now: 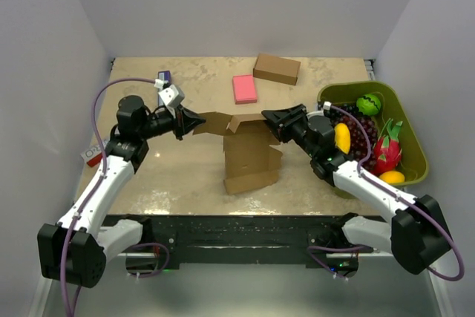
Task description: Fold the paper box
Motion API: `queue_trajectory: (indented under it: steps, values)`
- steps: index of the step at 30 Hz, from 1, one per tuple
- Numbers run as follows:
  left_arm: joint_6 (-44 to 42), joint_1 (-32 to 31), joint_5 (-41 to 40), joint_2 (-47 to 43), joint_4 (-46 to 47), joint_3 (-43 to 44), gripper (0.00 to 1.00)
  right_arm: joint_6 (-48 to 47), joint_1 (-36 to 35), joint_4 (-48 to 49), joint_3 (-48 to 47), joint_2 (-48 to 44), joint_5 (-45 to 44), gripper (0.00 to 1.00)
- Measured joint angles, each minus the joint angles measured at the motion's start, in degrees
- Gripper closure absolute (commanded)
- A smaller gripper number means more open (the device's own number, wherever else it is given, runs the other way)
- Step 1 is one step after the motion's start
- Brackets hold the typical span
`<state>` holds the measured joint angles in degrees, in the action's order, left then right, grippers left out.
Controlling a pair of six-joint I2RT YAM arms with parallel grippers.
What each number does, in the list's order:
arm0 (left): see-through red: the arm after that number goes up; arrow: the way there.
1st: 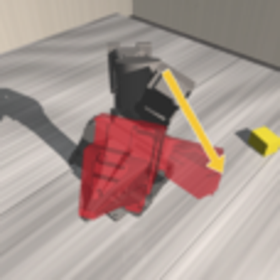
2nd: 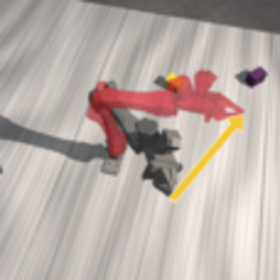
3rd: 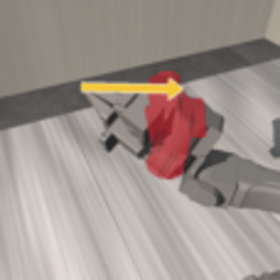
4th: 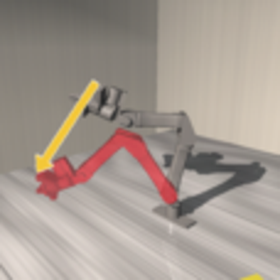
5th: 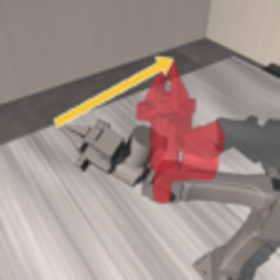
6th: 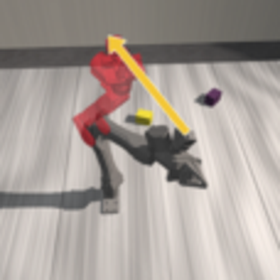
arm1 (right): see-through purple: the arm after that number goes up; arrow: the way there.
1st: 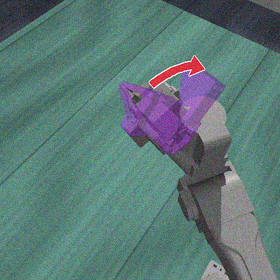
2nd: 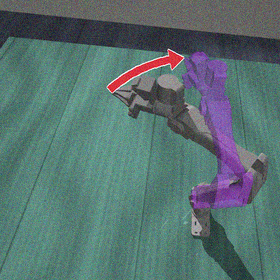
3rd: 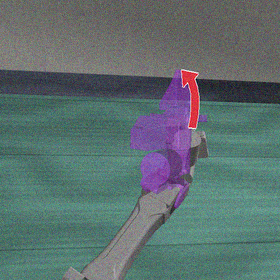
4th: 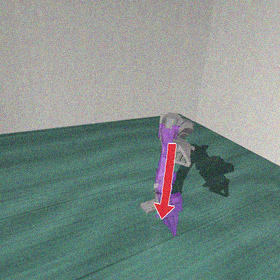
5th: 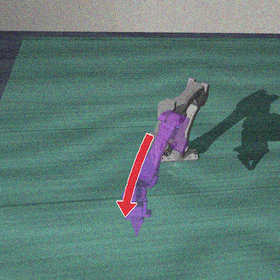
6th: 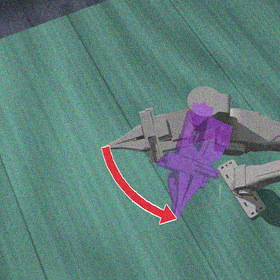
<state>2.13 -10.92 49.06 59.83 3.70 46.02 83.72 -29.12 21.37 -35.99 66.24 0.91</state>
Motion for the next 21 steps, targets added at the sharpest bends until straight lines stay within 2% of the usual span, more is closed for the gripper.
queue_trajectory:
  steps: [5, 7, 8, 10, 11, 13, 14, 15, 16, 17, 21]
  values:
    - [0.2, -0.5, -2.0, 2.8, -0.1, 0.0, 1.00, -0.7, 0.0, 0.1, 2.1, -1.1, -1.6, 0.76]
    - [0.2, -0.8, -2.4, 4.0, -0.2, 0.0, 1.00, -0.9, 0.0, 0.1, 3.3, -1.0, -2.4, 0.78]
    - [0.2, -1.1, -2.5, 4.5, -0.2, 0.0, 1.00, -0.9, -0.1, 0.1, 3.7, -0.8, -2.6, 0.86]
    - [0.2, -1.6, -2.9, 5.2, -0.2, 0.0, 1.00, -0.8, 0.0, 0.8, 4.5, 0.2, -3.0, 0.93]
    - [0.2, -1.8, -3.1, 5.4, -0.3, 0.0, 0.86, -0.6, 0.0, 1.4, 4.8, 0.9, -3.2, 0.99]
    - [0.3, -2.3, -3.9, 6.0, -0.7, 0.0, 0.64, -0.2, 0.0, 3.0, 5.3, 2.7, -3.5, 1.00]
    - [0.3, -2.4, -4.6, 6.3, -1.0, 0.0, 0.43, 0.1, -0.1, 4.0, 5.6, 3.7, -3.6, 1.00]
    - [0.4, -2.6, -5.4, 6.7, -1.3, 0.0, 0.37, 0.1, -0.1, 4.7, 6.1, 4.9, -4.0, 1.00]
    - [0.5, -2.7, -6.6, 7.0, -1.7, 0.0, 0.30, 0.0, -0.1, 5.2, 6.7, 6.0, -4.5, 1.00]
    - [0.1, -2.8, -7.6, 7.3, -2.1, 0.0, 0.28, 0.0, -0.1, 5.5, 7.3, 6.9, -4.8, 1.00]
    - [0.2, -3.4, -15.2, 7.5, -4.0, 0.0, 0.27, 0.1, -0.1, 5.6, 9.5, 9.4, -7.0, 1.00]
